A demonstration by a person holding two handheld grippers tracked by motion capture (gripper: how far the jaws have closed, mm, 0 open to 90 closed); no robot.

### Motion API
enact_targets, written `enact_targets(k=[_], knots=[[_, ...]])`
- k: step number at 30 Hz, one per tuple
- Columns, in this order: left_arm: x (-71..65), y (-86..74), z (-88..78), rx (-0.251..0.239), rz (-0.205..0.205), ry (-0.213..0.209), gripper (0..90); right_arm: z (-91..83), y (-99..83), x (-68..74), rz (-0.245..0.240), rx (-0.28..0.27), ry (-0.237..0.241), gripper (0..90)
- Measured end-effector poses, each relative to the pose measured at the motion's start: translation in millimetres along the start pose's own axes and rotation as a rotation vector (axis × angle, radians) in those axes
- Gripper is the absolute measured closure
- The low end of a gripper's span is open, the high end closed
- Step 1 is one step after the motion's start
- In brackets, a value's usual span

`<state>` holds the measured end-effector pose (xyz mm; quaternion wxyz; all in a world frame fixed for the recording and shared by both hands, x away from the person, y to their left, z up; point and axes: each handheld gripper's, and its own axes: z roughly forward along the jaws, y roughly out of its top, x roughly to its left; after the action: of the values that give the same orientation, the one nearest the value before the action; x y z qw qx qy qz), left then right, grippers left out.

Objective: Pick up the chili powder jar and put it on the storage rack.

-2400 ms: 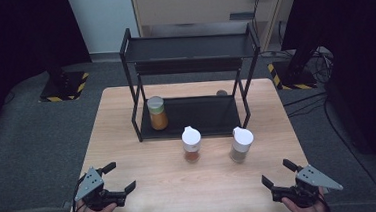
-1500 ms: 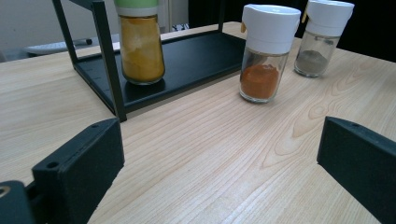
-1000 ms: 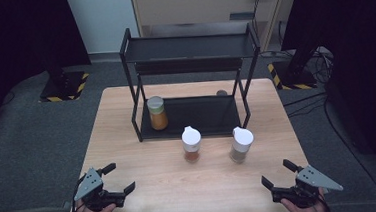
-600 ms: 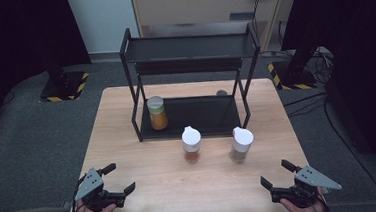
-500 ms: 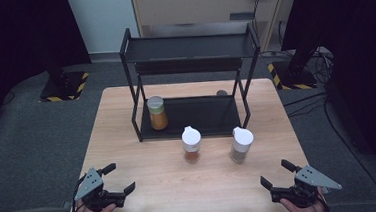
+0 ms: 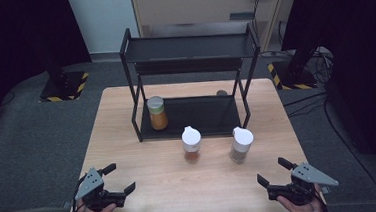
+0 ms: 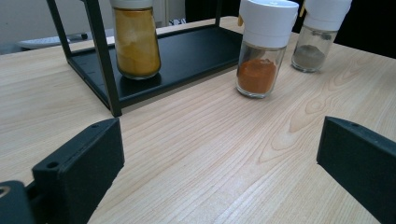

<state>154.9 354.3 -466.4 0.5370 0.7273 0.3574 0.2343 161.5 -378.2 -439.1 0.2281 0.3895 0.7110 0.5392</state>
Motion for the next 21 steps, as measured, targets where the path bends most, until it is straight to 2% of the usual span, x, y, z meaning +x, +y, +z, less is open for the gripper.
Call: enact_targets(k=[8,21], knots=[[0.7,-0.9,-0.5,-0.003,-0.004,0.004,0.0,7.3,19.9,8.4,-0.029,-0.004,0.019,4.4],[0.5,-0.4,-0.3,0.001,0.0,0.003,0.0,37.4,54.6,21.6,-0.07,0.02,0.069,4.5]])
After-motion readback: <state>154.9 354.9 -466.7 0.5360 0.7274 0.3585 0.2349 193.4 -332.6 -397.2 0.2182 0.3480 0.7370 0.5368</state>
